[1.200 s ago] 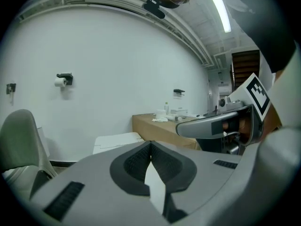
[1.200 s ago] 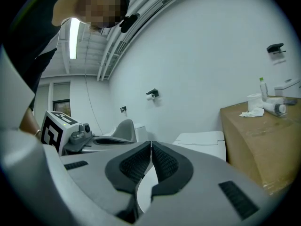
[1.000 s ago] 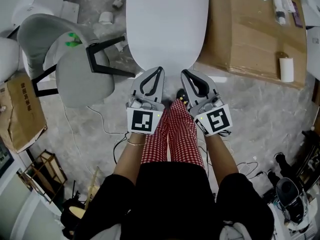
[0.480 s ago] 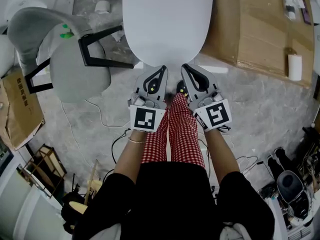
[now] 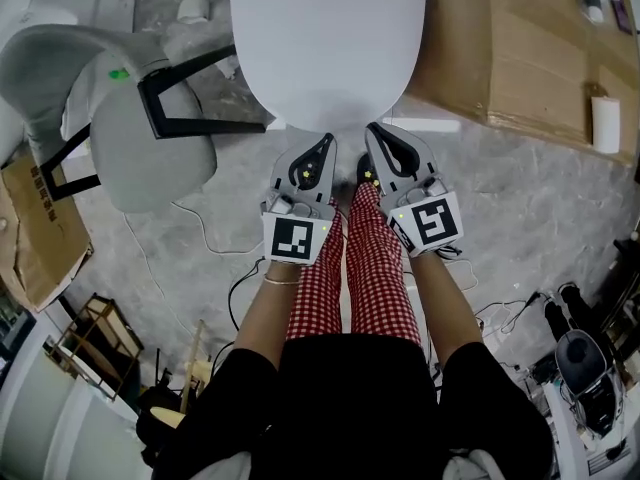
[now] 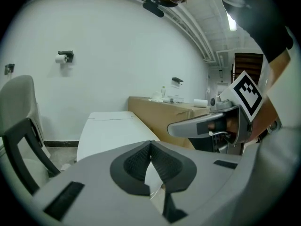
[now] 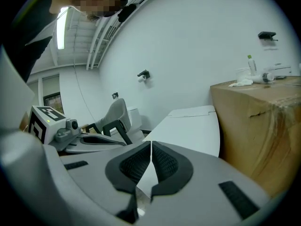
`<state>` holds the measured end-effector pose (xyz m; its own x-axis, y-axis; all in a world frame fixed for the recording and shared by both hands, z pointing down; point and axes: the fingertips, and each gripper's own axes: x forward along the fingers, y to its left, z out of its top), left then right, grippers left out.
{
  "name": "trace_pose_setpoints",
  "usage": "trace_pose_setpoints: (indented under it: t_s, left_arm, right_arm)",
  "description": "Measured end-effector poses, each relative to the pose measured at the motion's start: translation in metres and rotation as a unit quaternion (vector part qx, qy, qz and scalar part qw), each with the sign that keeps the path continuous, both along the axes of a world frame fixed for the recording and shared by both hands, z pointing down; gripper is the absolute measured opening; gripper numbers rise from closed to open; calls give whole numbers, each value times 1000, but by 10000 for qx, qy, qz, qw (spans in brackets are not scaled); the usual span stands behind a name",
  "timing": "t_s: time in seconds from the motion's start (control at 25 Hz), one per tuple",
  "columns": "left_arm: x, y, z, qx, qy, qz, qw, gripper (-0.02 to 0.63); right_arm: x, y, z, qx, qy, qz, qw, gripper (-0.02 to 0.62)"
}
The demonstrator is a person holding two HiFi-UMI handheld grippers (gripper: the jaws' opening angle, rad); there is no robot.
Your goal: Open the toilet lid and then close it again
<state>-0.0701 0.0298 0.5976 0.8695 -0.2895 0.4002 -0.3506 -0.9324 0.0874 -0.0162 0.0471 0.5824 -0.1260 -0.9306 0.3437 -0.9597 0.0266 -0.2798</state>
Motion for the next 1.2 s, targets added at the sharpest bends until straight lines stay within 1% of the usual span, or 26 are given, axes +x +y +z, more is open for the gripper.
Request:
trace_pose_setpoints:
  t_s: [0.24, 0.4, 0.6, 0.84, 1.0, 1.2]
  left_arm:
    - [3, 6, 23, -136, -44, 82, 9999, 3]
    - [6, 5, 37, -69, -87, 124, 9999, 3]
    - [11, 10, 50, -120, -84, 115, 9998, 3]
    - [2, 19, 73, -327, -195, 5, 9993, 3]
    - [-3, 20, 84, -264, -274, -24, 9993, 3]
    - [-3, 23, 92, -273, -244, -16, 9993, 3]
  right_arm:
    - [2, 8, 23, -143, -12, 73, 9999, 21]
    - [1, 10, 38, -201, -47, 117, 9997, 21]
    - [1, 17, 54, -281, -112, 160, 9994, 21]
    - [1, 26, 75, -418, -59, 102, 9991, 21]
    - [-1, 29, 90, -542, -65, 93, 9985, 21]
    - [1, 31, 107, -579, -52, 127, 9982, 21]
